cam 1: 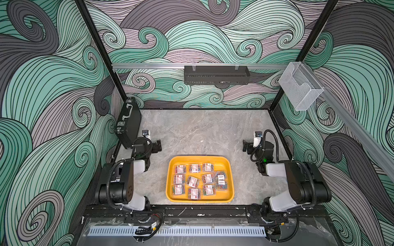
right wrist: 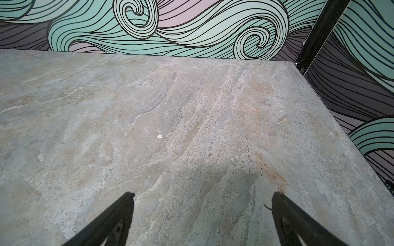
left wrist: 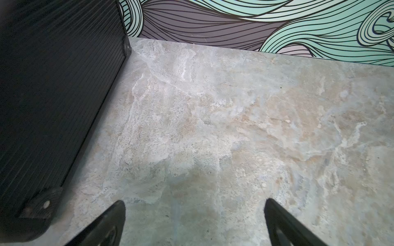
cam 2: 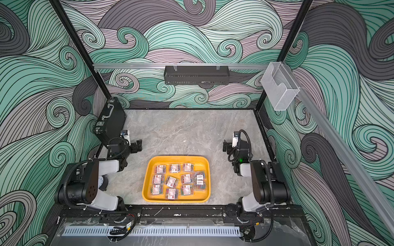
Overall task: Take the paper clips out of the storage box
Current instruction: Pick up the boxed paper clips from the storage box.
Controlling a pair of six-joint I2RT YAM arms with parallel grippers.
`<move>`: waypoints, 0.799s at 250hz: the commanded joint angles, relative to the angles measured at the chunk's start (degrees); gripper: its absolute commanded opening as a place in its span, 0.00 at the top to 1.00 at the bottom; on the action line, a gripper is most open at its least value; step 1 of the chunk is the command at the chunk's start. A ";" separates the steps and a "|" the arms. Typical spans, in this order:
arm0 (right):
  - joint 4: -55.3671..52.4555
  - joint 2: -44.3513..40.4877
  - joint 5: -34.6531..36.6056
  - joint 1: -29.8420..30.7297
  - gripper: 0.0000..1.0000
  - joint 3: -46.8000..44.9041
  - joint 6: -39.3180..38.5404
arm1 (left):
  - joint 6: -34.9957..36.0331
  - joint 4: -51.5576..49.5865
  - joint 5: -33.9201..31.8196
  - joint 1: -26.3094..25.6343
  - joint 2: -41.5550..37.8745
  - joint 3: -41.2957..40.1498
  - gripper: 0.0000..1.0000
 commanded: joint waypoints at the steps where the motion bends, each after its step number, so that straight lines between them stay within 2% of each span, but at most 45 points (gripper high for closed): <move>1: 0.05 0.15 0.33 -0.08 0.00 0.94 0.85 | -0.28 -0.74 -0.53 -0.13 0.60 1.91 0.01; 200: -0.06 -0.06 0.27 -0.09 0.01 0.86 0.73 | -0.18 -0.95 -0.80 -0.25 0.67 2.00 0.01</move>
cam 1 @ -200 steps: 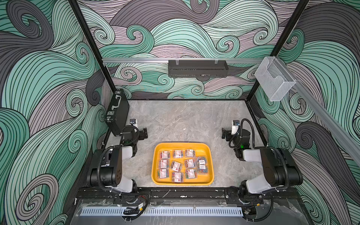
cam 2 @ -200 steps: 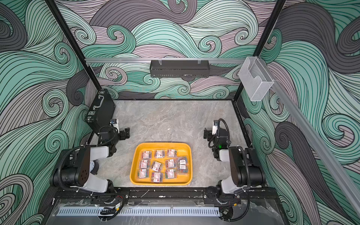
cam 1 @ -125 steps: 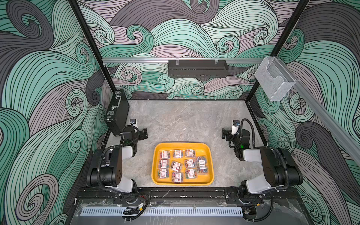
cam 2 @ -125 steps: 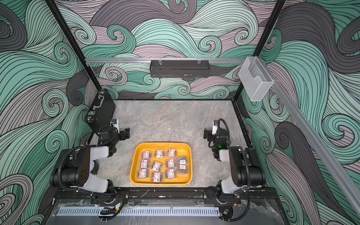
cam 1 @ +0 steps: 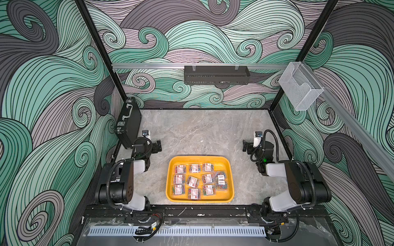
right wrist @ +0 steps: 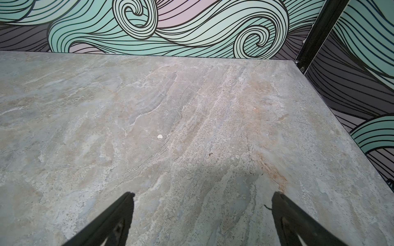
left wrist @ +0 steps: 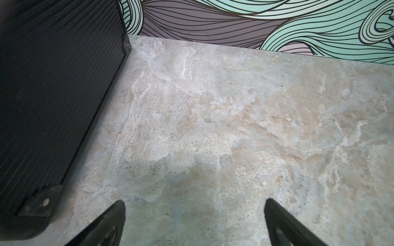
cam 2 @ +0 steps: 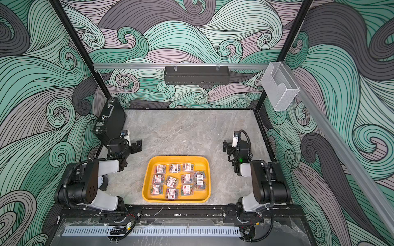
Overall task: Take the paper clips out of the storage box
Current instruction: Pick up the boxed paper clips from the storage box.
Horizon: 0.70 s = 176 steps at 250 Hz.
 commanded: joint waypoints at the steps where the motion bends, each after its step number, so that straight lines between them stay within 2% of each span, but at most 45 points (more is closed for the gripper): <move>1: -0.01 -0.07 0.25 -0.09 0.01 0.86 0.23 | -0.20 -0.51 -0.72 -0.23 0.67 2.00 0.01; 37: 0.18 -0.58 2.45 0.04 0.00 0.79 1.00 | 0.23 -0.30 -1.63 -0.68 0.49 1.90 0.01; 56: -0.14 -3.82 4.24 0.04 0.00 -0.47 1.71 | 0.06 -2.08 -2.50 -0.81 0.03 2.84 0.01; 71: -1.76 -7.69 6.47 0.17 0.00 -1.40 2.26 | -0.91 -9.77 -6.47 -1.46 -1.67 6.67 0.01; 96: -10.85 -17.16 12.08 1.15 0.00 -0.37 3.24 | -1.68 -26.97 -13.94 -3.89 -3.73 16.35 0.01; 126: -21.17 -28.20 13.06 3.32 0.00 3.30 1.98 | 1.80 -33.90 -21.32 -10.95 -8.13 22.29 0.01; 153: -28.93 -36.80 14.43 6.85 0.00 6.63 -0.88 | -0.45 -36.82 -22.15 -13.86 -12.71 25.50 0.01; 176: -39.72 -41.50 15.79 7.90 0.00 11.84 2.67 | -5.19 -41.34 -21.86 -14.41 -15.49 28.33 0.01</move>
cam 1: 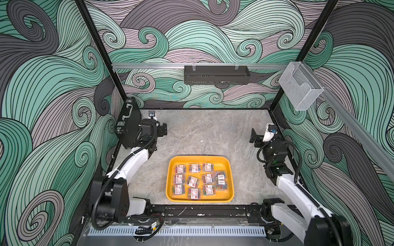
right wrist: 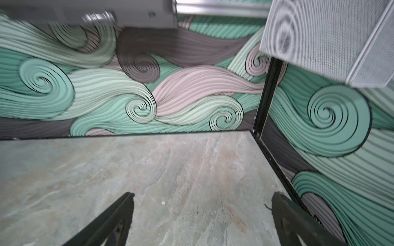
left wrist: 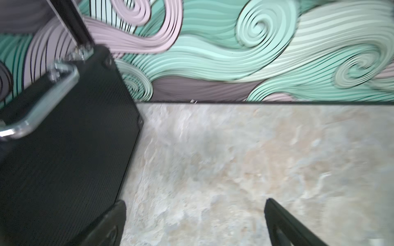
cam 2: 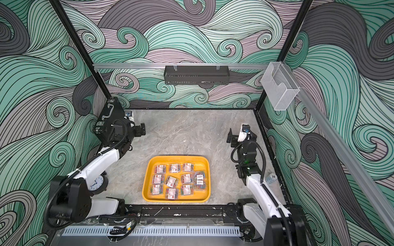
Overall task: Take the paper clips out of the storage box
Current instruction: Pick up the boxed paper clips from the storage box.
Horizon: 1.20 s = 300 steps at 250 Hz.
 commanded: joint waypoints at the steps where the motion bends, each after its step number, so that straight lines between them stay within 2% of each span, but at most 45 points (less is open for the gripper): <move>1: -16.07 -5.09 3.61 1.54 0.00 5.50 1.91 | -4.82 -10.76 -3.95 -0.35 -3.34 3.67 0.01; 57: -26.23 -5.47 0.18 7.82 0.00 12.49 3.87 | -6.03 -16.85 -2.77 -5.72 -8.49 6.01 0.01; 89: -34.92 -2.15 -2.44 12.11 0.00 17.99 6.37 | -11.26 -22.85 0.65 -6.66 -10.66 7.73 0.01; 131: -46.69 1.15 -5.76 17.66 0.00 23.18 12.97 | -18.48 -34.76 0.84 -8.13 -10.77 11.20 0.01; 177: -52.80 5.04 -11.36 27.16 0.03 24.07 18.47 | -23.49 -38.52 3.17 -9.09 -12.80 7.95 0.01; 208: -56.58 9.76 -10.36 34.07 0.06 24.96 20.57 | -23.82 -37.40 4.96 -9.25 -14.70 4.46 0.01; 263: -57.74 17.72 -7.25 45.18 0.09 24.96 27.51 | -23.73 -38.91 3.91 -9.31 -17.53 4.47 0.01; 300: -58.70 25.47 -5.87 50.17 0.15 27.25 26.55 | -23.54 -39.13 4.06 -9.37 -18.11 4.30 0.01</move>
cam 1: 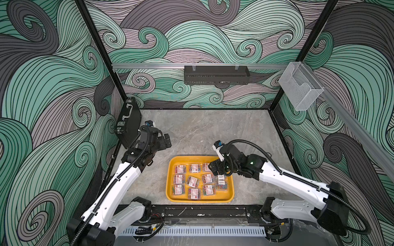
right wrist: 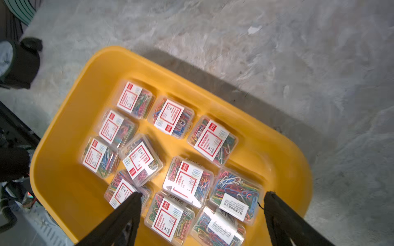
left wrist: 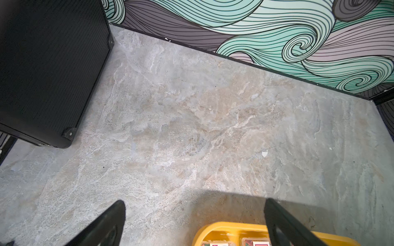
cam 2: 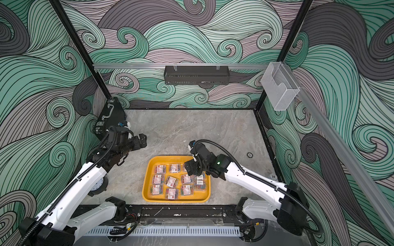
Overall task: Take the paper clips out of the storage box
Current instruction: Pick up the boxed paper clips from the storage box.
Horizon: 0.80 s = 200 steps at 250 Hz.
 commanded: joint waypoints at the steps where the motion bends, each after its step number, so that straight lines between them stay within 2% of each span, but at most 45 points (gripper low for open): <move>1: -2.99 4.86 2.39 3.00 0.15 2.88 1.30 | -0.68 -2.27 0.17 -0.54 -0.80 0.94 0.01; 39: -6.12 12.32 4.80 4.51 0.21 6.55 -3.16 | -0.67 -3.02 0.64 -0.54 -0.31 1.38 0.01; 88: -5.53 16.92 6.47 4.41 0.21 8.49 -8.61 | -0.60 -3.66 0.83 -0.63 -1.12 1.38 0.01; 200: -1.03 20.99 -1.93 -1.91 0.22 8.42 -21.73 | -0.06 -4.72 -1.29 -0.63 -2.68 1.64 0.01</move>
